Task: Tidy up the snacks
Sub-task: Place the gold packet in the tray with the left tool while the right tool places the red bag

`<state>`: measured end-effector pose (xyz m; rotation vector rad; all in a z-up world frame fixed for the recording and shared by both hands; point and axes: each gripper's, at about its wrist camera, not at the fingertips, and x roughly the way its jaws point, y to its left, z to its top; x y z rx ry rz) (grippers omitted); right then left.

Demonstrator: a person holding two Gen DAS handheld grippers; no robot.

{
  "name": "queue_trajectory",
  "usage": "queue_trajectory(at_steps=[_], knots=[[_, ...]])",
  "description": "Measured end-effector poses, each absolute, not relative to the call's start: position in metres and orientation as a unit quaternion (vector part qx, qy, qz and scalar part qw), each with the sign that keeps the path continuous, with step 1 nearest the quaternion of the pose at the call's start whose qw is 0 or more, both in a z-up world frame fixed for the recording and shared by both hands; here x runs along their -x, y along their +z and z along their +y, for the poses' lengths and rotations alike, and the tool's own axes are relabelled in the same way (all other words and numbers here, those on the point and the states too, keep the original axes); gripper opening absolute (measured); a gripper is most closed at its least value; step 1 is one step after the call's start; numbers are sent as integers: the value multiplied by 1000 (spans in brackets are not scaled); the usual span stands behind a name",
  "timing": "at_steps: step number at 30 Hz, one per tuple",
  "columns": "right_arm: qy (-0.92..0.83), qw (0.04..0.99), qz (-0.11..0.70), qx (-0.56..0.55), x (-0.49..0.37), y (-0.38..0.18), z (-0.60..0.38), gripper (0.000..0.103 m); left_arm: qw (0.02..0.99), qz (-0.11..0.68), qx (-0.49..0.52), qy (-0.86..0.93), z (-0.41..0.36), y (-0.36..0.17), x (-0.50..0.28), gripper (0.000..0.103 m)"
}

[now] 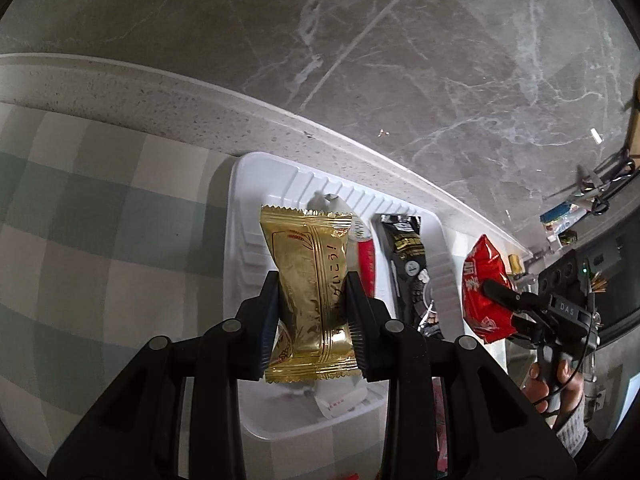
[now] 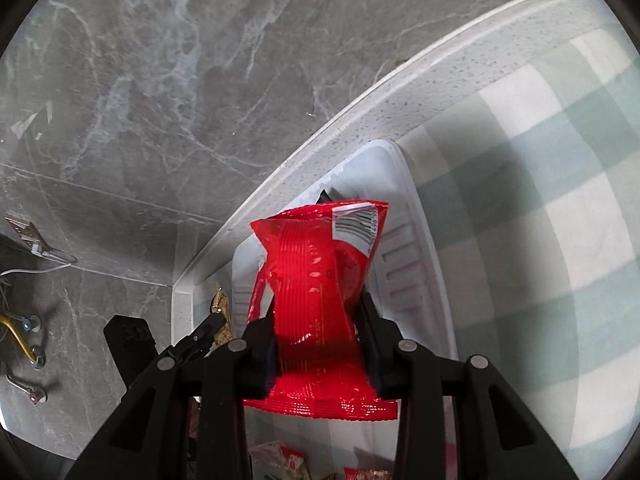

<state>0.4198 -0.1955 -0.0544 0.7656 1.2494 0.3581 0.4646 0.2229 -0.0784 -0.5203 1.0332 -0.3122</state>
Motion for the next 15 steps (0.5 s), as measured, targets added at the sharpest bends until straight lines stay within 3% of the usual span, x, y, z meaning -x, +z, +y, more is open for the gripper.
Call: queue_trajectory(at_steps=[6, 10, 15], knots=[[148, 736, 578, -320, -431, -63, -186, 40, 830, 493, 224, -131, 217, -87, -471, 29], [140, 744, 576, -308, -430, -60, -187, 54, 835, 499, 196, -120, 211, -91, -471, 30], [139, 750, 565, -314, -421, -50, -194, 56, 842, 498, 173, -114, 202, -89, -466, 32]])
